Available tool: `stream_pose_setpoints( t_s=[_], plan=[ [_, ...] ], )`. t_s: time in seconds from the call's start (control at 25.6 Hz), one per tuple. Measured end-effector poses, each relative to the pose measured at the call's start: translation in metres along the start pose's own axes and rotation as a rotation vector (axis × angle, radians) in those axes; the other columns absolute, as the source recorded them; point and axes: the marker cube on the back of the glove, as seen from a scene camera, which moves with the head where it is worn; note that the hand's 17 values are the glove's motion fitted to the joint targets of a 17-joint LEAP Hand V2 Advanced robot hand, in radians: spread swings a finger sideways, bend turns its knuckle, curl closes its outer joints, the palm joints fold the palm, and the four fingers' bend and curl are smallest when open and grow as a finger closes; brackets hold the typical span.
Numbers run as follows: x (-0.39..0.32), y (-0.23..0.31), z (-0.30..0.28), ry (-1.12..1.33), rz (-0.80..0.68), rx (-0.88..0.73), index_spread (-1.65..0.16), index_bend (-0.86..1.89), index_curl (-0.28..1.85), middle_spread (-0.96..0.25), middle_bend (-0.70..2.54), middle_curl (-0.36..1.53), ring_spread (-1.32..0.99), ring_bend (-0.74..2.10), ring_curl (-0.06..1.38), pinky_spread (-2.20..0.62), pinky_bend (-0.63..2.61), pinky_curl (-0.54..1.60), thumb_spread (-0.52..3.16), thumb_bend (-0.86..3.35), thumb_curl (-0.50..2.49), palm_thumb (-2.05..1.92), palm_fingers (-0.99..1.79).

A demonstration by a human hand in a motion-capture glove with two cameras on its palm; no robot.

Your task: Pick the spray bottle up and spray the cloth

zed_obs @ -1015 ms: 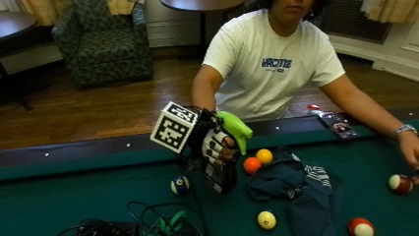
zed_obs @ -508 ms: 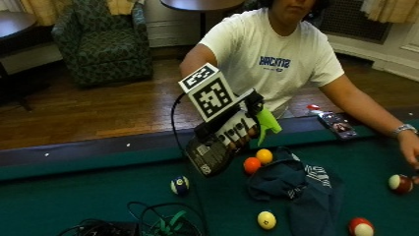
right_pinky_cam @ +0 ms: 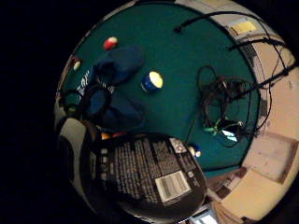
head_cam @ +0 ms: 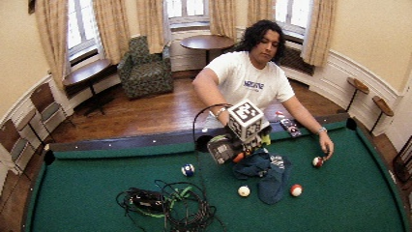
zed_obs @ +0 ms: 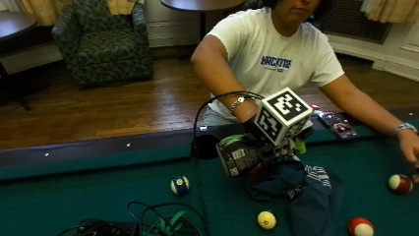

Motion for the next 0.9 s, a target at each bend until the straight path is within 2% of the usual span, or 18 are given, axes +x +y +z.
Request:
stream_pose_setpoints(
  t_s=[0.47, 0.9],
  plan=[
    [-0.038, -0.027, 0.08, 0.244, -0.039, -0.321, -0.24, 0.4, 0.58, -0.17, 0.67, 0.56, -0.2, 0.72, 0.47, -0.3, 0.37, 0.38, 0.38, -0.03, 0.78, 0.92, 1.39],
    [-0.039, -0.03, 0.083, 0.277, -0.034, -0.341, -0.24, 0.4, 0.59, -0.18, 0.67, 0.55, -0.2, 0.72, 0.47, -0.3, 0.37, 0.38, 0.38, -0.03, 0.8, 0.91, 1.38]
  ],
)
